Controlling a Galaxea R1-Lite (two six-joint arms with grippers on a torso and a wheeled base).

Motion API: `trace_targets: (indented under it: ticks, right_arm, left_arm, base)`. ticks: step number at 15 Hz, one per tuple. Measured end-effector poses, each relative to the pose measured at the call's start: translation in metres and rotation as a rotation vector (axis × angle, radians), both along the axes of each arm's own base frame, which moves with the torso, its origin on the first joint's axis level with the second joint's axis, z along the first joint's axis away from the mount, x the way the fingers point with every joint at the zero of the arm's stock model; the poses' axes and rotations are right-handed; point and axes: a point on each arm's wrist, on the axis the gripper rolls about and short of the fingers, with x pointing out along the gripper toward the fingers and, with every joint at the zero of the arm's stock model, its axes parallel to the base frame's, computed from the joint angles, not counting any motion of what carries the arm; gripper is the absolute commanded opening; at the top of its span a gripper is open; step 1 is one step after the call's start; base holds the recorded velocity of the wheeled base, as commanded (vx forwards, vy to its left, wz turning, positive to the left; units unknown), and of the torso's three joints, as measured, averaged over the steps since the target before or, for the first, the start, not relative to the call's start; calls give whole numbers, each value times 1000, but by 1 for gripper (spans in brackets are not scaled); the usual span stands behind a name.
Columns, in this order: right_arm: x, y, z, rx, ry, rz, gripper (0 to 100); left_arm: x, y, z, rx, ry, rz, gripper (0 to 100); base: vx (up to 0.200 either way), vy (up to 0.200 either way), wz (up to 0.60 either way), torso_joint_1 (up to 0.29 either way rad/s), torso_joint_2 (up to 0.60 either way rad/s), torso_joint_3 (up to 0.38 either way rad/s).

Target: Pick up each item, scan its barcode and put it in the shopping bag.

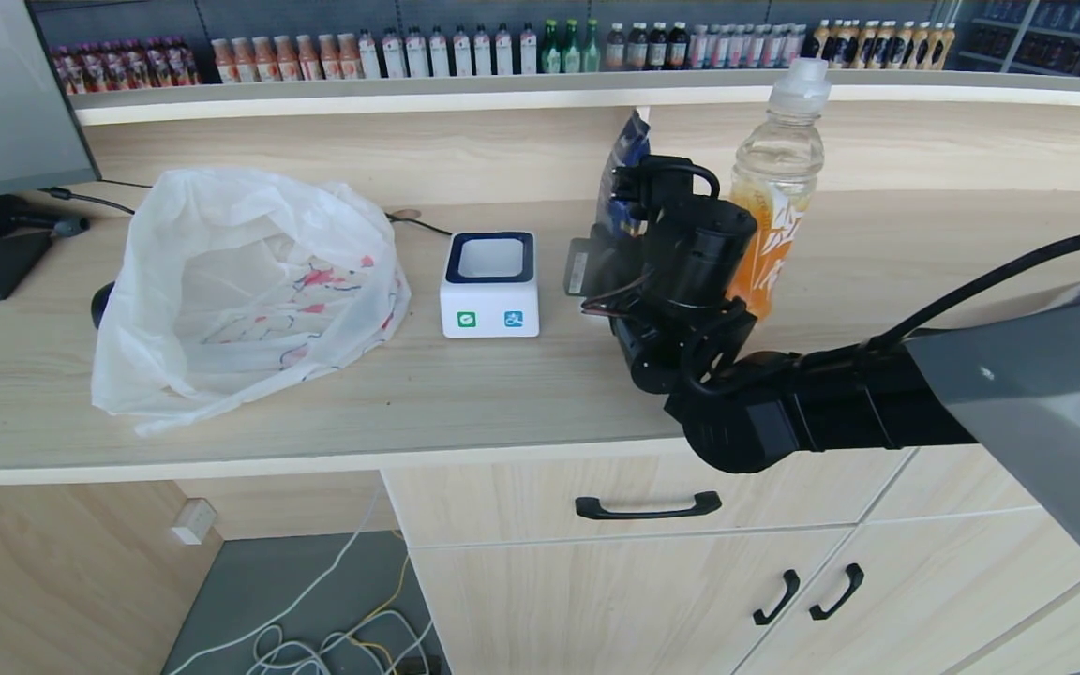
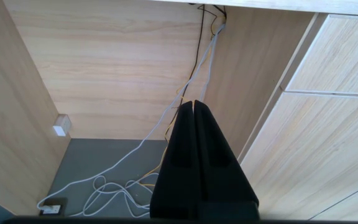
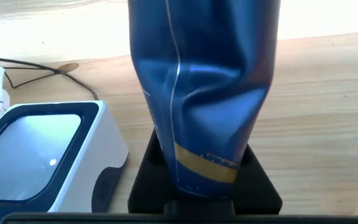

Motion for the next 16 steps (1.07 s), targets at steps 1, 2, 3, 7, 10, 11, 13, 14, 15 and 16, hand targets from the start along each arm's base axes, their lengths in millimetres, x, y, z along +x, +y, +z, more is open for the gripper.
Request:
trace_targets:
  ticks: [1,2,3,7,10,11,13,14,15,16]
  right_arm:
    - [0,0,0,0,-1,5,0]
    - [0,1,0,-1,-1,9,0]
    - [-1,1,0,-3,-2,14,0]
    - [-2,1,1,-3,-1,15,0]
    - [-7,-1,4,-12,-2,24,0]
    - [-10,-2,6,-19,-4,33,0]
    - [-21,-7,11,-28,1,43,0]
    - [-28,-9,16,-28,-1,46,0]
    - [-37,-11,20,-26,-3,56,0]
    - [-47,-11,26,-23,-7,69,0]
  left_arm:
    - [0,0,0,0,0,0,0]
    - [0,0,0,0,0,0,0]
    - [0,0,0,0,0,0,0]
    - [0,0,0,0,0,0,0]
    - [0,0,0,0,0,0,0]
    - [0,0,0,0,0,0,0]
    - [0,0,0,0,0,0,0]
    - [0,0,0,0,0,0,0]
    - [0,0,0,0,0,0,0]
    - [0,0,0,0,0,0,0]
  base:
    - [0,0,0,0,0,0]
    - [0,0,0,0,0,0]
    - [0,0,0,0,0,0]
    - [0,0,0,0,0,0]
    - [0,0,0,0,0,0]
    - [0,0,0,0,0,0]
    - [0,0,0,0,0,0]
    - [0,0,0,0,0,0]
    - [0,0,0,0,0,0]
    - [0,0,0,0,0,0]
